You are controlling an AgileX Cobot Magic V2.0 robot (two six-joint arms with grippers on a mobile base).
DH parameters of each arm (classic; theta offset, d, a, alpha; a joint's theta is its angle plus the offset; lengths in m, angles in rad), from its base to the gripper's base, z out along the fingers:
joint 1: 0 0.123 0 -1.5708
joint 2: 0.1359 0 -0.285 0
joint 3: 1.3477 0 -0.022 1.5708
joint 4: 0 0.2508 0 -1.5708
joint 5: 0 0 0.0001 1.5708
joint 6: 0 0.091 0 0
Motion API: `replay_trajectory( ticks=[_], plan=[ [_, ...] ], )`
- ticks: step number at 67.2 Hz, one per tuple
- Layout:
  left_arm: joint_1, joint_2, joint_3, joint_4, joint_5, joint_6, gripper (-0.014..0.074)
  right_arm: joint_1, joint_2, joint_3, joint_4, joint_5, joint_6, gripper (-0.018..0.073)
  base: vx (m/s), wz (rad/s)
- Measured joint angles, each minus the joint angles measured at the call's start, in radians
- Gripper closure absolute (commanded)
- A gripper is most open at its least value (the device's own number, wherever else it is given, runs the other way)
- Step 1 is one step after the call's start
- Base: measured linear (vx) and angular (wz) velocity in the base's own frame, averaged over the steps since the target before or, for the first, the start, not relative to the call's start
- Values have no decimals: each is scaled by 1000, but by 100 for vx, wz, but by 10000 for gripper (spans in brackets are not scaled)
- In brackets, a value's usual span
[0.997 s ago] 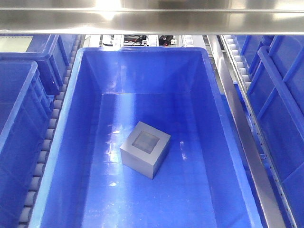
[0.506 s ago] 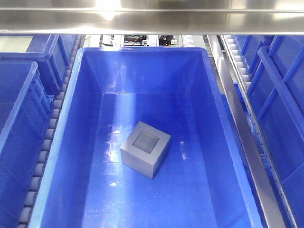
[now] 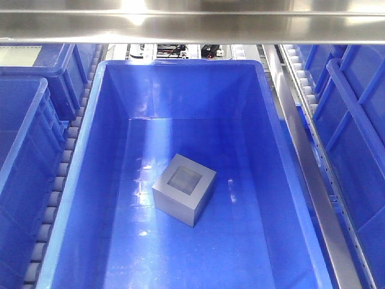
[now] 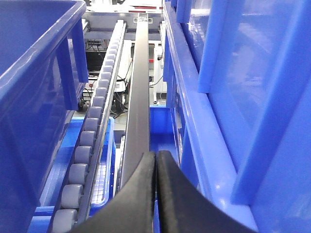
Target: Sort gray base to blue bin
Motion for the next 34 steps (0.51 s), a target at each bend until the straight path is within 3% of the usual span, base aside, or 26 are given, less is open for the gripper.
replay_trajectory(
  ticks=[34],
  plan=[
    [0, 0, 0, 0, 0, 0, 603, 0, 0, 0, 0, 0, 0, 564, 0, 0]
  ],
)
